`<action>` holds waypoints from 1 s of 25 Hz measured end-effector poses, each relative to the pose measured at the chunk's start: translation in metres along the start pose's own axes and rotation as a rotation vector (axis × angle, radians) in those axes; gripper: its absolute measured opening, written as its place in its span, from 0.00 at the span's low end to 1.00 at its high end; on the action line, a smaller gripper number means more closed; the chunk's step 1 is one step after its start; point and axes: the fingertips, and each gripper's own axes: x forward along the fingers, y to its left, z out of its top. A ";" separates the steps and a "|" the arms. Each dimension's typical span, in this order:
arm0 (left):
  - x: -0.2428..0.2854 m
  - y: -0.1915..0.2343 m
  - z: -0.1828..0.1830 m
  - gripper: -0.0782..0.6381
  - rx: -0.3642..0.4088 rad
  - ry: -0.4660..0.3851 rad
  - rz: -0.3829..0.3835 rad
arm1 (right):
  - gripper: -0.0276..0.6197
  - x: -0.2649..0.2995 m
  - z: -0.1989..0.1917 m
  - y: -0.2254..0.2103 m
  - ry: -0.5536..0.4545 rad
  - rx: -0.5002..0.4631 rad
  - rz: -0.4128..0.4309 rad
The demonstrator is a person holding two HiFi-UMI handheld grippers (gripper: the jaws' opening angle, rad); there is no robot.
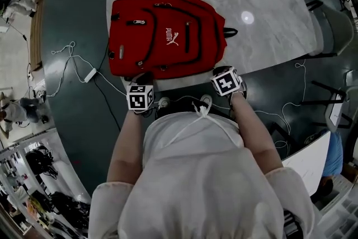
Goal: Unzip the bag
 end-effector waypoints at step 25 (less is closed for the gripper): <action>-0.015 -0.007 0.017 0.14 -0.050 -0.017 0.019 | 0.18 -0.007 0.011 -0.018 -0.011 0.098 -0.109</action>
